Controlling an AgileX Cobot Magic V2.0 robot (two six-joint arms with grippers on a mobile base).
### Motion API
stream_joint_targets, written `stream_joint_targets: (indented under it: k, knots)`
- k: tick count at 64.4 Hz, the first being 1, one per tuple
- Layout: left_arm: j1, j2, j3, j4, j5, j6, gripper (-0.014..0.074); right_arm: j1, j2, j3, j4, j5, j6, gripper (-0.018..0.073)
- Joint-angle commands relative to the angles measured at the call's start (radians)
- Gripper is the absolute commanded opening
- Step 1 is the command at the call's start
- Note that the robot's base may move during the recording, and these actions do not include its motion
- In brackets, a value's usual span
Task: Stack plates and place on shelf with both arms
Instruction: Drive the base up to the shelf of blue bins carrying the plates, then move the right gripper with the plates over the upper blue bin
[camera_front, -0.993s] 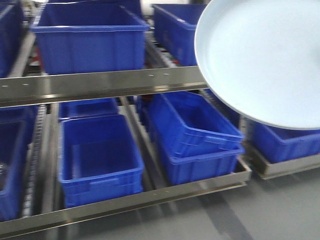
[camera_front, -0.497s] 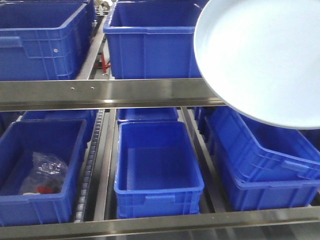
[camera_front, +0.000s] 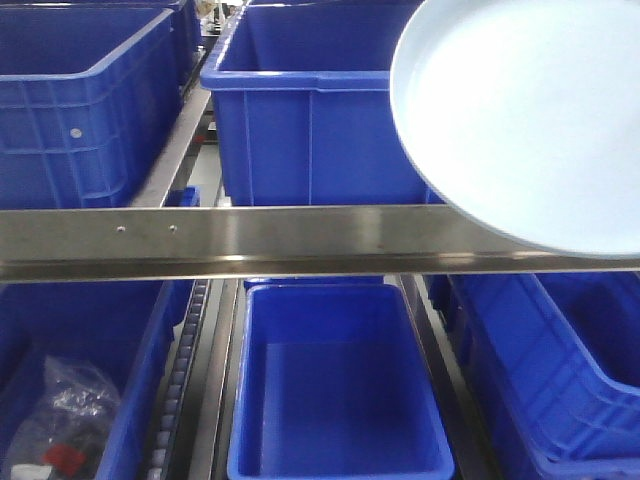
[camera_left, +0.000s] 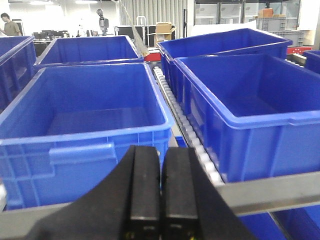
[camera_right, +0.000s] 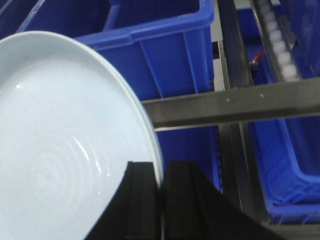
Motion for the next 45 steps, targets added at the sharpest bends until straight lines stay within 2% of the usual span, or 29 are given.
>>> stream_joint_targets:
  k: [1,45]
  knots:
    - [-0.002,0.012,-0.036,-0.002,-0.089,-0.005,0.0083,-0.003,0.003,-0.030,-0.002,-0.091,-0.003,0.0030]
    - [-0.002,0.012,-0.036,-0.002,-0.089,-0.005,0.0083,-0.003,0.003,-0.030,-0.002,-0.091,-0.003,0.0030]
